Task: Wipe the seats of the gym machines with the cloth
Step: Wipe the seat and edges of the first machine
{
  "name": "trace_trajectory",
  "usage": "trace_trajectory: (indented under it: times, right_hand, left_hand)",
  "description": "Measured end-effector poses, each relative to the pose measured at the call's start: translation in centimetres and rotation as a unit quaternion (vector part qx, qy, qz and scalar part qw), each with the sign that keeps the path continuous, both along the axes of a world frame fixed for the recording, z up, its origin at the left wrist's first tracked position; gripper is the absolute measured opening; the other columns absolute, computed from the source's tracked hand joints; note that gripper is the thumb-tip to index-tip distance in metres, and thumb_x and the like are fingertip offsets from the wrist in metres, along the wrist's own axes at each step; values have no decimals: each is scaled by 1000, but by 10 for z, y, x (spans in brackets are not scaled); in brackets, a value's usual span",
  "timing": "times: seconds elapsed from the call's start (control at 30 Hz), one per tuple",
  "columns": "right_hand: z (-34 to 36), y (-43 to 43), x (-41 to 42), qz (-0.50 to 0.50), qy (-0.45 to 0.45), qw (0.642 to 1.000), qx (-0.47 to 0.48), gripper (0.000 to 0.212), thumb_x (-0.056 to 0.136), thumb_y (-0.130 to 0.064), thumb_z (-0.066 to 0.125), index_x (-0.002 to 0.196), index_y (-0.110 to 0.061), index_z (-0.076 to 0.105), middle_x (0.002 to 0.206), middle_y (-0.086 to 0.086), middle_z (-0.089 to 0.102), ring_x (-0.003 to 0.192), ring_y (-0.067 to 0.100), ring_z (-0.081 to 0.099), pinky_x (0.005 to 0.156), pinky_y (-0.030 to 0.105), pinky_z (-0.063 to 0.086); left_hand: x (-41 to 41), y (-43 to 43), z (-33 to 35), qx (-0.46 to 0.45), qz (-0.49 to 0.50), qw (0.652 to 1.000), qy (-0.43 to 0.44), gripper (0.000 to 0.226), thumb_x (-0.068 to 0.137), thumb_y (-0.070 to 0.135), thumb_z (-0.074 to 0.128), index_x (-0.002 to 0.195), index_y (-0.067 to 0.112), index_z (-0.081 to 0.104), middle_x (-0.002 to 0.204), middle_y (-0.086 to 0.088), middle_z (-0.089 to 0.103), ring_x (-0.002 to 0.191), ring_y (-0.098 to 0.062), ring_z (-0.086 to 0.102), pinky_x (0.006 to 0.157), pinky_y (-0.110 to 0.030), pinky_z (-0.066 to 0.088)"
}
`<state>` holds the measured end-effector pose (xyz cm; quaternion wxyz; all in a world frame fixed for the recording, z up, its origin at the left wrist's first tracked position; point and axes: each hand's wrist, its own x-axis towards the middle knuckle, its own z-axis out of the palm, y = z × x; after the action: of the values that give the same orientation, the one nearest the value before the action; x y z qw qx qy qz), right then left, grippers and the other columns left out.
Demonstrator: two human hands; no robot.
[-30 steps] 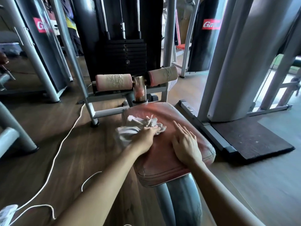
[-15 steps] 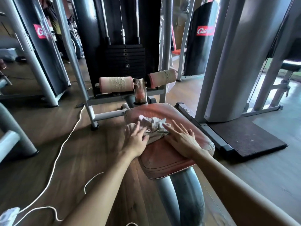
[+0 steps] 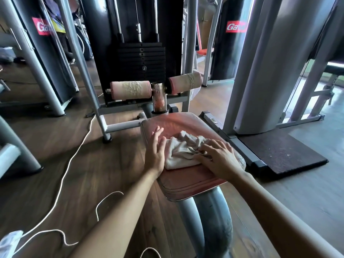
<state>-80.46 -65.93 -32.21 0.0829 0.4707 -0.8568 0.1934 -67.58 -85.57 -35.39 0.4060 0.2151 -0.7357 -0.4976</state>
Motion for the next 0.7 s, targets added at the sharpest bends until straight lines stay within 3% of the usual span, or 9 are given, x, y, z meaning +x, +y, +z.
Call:
trace_trajectory:
  times: [0.07, 0.13, 0.23, 0.3, 0.37, 0.43, 0.53, 0.7]
  right_hand:
    - [0, 8, -2, -34, 20, 999, -11, 67, 82, -88, 18, 100, -41, 63, 114, -16, 57, 125, 16, 46, 110, 53, 29]
    - [2, 10, -5, -76, 36, 996, -8, 55, 84, -82, 30, 90, -39, 63, 104, -13, 55, 116, 18, 49, 109, 54, 28]
    - [12, -6, 1, -64, 34, 997, -20, 43, 83, -73, 47, 107, -40, 59, 121, -3, 55, 123, 23, 48, 111, 53, 28]
    - [15, -25, 10, -9, -23, 999, 38, 63, 79, -83, 38, 132, -50, 48, 146, -3, 45, 138, 26, 36, 115, 55, 25]
    - [13, -37, 15, 16, -43, 990, 132, 84, 68, -97, 20, 144, -60, 29, 162, -9, 27, 148, 28, 22, 118, 57, 15]
    - [11, -35, 10, 20, -38, 987, 154, 89, 65, -99, 14, 145, -61, 25, 164, -13, 22, 150, 24, 19, 120, 52, 14]
    - [11, -16, -1, 11, -24, 994, 111, 95, 63, -101, 12, 145, -58, 32, 160, -18, 29, 148, 17, 25, 118, 46, 20]
    - [10, -7, -8, 4, -18, 992, 125, 88, 67, -99, 21, 144, -58, 32, 154, -22, 35, 142, 19, 32, 113, 48, 26]
  left_hand:
    - [-4, -4, -5, -3, 33, 999, 1, 41, 98, 47, 37, 132, 30, 52, 142, 6, 54, 135, -7, 46, 118, -39, 34]
    - [-8, -5, -8, -13, 39, 999, -4, 39, 97, 37, 34, 128, 26, 56, 135, 0, 58, 131, -14, 51, 116, -43, 37]
    - [-12, -5, -5, -64, 51, 992, -94, 39, 99, 19, 40, 130, 10, 61, 137, -10, 59, 137, -27, 46, 119, -37, 31]
    - [-12, -6, -2, -99, 61, 980, -164, 35, 101, 13, 48, 133, 7, 61, 144, -12, 55, 145, -28, 37, 115, -26, 24]
    - [-14, -7, 0, -119, 63, 972, -194, 34, 102, 13, 51, 133, 6, 62, 147, -11, 52, 148, -26, 32, 116, -26, 23]
    - [-16, -7, -1, -134, 59, 965, -219, 37, 102, 15, 50, 137, 6, 58, 151, -9, 49, 150, -25, 27, 119, -26, 19]
    - [-17, -9, 1, -150, 45, 954, -254, 43, 104, 21, 47, 145, 10, 50, 157, -4, 41, 153, -23, 18, 121, -27, 11]
    - [-15, -11, 3, -176, 33, 940, -291, 46, 106, 27, 43, 150, 14, 43, 161, 0, 33, 154, -22, 13, 122, -27, 7]
